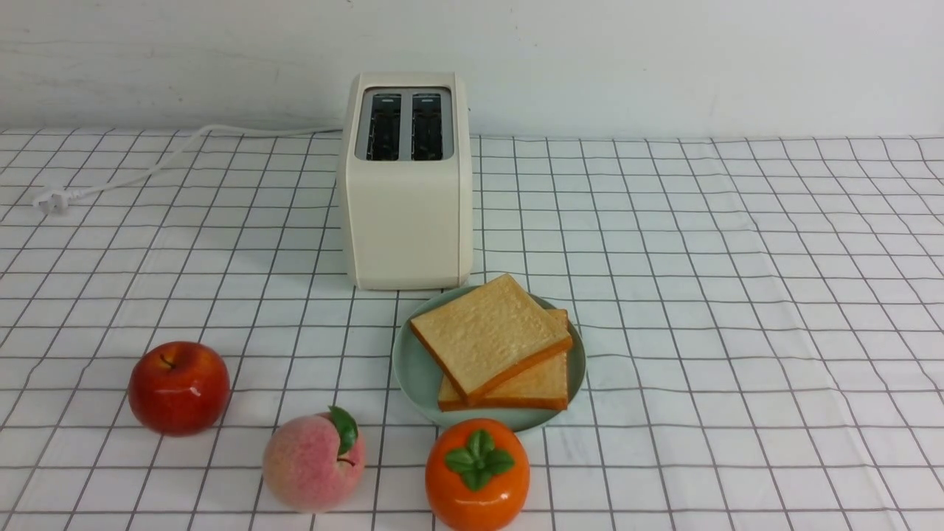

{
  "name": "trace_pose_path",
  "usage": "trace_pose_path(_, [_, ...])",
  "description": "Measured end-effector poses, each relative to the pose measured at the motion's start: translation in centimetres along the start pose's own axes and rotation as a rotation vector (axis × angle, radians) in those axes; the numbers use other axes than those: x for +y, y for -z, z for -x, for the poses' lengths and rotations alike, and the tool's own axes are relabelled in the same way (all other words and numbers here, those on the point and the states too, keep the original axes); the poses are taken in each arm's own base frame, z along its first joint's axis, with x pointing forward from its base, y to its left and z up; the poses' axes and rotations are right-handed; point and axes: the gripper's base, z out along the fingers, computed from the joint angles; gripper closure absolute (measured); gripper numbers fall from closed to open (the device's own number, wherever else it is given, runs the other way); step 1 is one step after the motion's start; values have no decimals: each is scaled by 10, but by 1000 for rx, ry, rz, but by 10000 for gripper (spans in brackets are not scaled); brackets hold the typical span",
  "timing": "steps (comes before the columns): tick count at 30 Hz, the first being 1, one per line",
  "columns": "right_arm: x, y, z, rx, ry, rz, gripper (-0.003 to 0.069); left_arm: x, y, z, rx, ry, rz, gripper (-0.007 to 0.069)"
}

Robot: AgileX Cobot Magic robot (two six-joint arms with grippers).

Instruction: Take toasted bread from bread machine on white checkered table place on plate.

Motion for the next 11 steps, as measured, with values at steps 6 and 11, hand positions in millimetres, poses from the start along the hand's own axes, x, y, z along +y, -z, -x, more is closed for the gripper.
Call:
trace_pose_path(6, [0, 0, 0, 0, 0, 0, 563, 0, 0, 0, 0, -1, 0, 620])
trace_pose_path(11, [0, 0, 0, 0, 0, 0, 554, 0, 0, 0, 0, -1, 0, 617])
